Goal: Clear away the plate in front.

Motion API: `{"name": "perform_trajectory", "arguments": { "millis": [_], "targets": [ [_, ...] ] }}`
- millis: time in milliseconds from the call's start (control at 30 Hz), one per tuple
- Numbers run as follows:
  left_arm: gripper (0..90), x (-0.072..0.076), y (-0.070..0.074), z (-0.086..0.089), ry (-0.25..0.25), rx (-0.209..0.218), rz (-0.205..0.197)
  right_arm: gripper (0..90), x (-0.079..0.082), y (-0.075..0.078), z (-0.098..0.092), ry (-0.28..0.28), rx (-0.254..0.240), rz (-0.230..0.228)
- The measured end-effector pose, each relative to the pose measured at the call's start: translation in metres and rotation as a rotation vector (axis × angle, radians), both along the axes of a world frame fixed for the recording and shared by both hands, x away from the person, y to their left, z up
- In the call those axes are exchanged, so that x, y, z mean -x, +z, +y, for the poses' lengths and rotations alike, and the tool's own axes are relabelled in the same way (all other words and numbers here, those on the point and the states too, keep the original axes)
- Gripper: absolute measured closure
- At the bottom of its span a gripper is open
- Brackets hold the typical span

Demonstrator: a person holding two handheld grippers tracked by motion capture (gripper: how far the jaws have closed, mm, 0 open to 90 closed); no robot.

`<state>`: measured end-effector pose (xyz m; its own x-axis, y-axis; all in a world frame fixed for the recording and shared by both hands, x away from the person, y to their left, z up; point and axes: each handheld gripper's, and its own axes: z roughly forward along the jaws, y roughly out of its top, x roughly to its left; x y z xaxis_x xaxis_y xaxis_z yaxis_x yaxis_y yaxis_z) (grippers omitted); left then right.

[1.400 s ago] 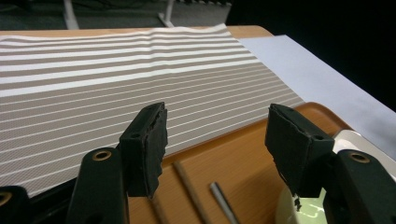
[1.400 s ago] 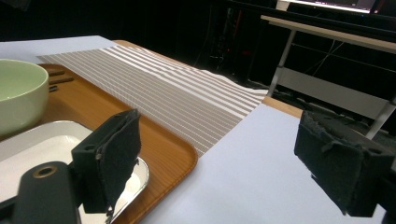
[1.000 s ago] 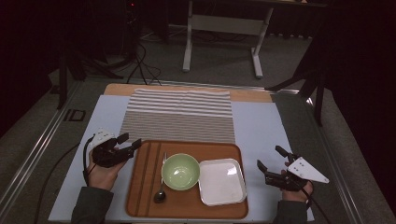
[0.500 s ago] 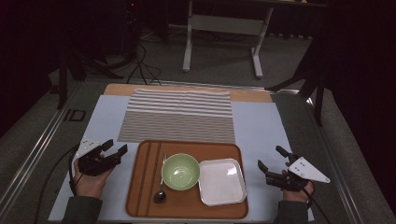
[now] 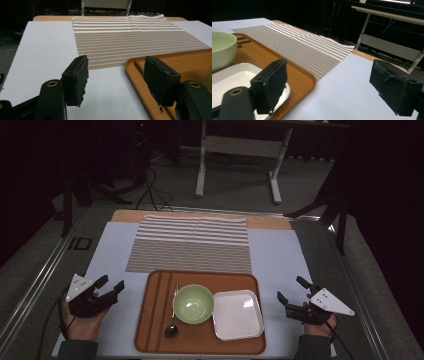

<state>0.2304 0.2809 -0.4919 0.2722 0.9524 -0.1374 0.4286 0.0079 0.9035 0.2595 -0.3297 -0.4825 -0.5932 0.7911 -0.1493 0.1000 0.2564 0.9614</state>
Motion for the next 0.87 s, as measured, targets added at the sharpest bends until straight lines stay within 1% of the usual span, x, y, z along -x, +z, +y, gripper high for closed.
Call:
{"name": "perform_trajectory", "arguments": {
  "millis": [233, 300, 400, 433, 467, 567, 633, 700, 867],
  "targets": [
    [37.0, 0.007, -0.001, 0.007, 0.016, -0.003, -0.009, 14.0, -0.001, -0.001, -0.002, -0.005, -0.003, 0.004],
    [37.0, 0.009, 0.000, 0.010, 0.022, 0.003, -0.014, 14.0, -0.001, -0.001, -0.002, -0.007, -0.002, 0.005],
    [37.0, 0.011, 0.001, 0.013, 0.031, 0.010, -0.034, 14.0, -0.001, -0.001, -0.003, -0.008, -0.001, 0.007],
    [37.0, 0.011, 0.001, 0.013, 0.031, 0.010, -0.034, 14.0, -0.001, -0.001, -0.003, -0.008, -0.001, 0.007],
    [37.0, 0.012, 0.002, 0.014, 0.041, 0.003, -0.053, 14.0, -0.001, -0.001, -0.003, -0.008, -0.002, 0.007],
    [37.0, 0.014, 0.004, 0.013, 0.045, -0.010, -0.076, 14.0, -0.001, -0.001, -0.003, -0.004, -0.001, 0.009],
    [37.1, 0.015, 0.004, 0.012, 0.043, -0.011, -0.087, 13.9, -0.002, -0.001, -0.003, -0.001, 0.001, 0.009],
    [37.1, 0.015, 0.004, 0.012, 0.043, -0.017, -0.089, 14.0, -0.002, -0.001, -0.003, 0.000, 0.001, 0.009],
    [37.0, 0.015, 0.004, 0.014, 0.045, -0.016, -0.090, 13.9, -0.002, -0.001, -0.003, 0.000, 0.002, 0.009]
  ]
}}
